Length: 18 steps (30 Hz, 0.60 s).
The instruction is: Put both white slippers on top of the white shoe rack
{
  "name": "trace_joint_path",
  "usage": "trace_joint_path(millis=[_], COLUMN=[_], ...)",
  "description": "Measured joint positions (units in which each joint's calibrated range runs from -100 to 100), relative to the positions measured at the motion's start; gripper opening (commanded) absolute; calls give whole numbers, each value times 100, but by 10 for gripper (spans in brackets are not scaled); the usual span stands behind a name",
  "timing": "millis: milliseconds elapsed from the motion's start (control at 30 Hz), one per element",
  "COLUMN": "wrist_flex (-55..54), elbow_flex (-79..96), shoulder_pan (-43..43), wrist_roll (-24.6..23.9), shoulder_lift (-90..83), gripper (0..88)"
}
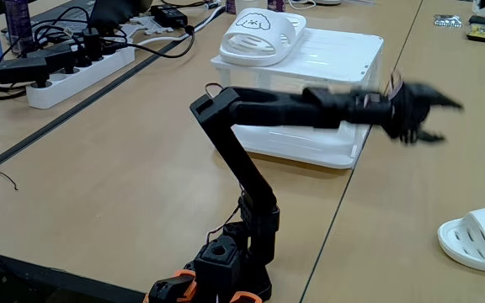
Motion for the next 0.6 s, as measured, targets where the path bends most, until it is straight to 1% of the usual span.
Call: trace_joint_path(millis=[133,267,433,600], wrist_flex=[-1150,-2326,-3536,-4189], elbow_flex=[1303,2093,2183,2013], shoulder_pan=[210,285,337,330], wrist_roll=[0,0,0,0], shoulder_lift=[41,454,1295,2227], gripper=[227,228,228,228])
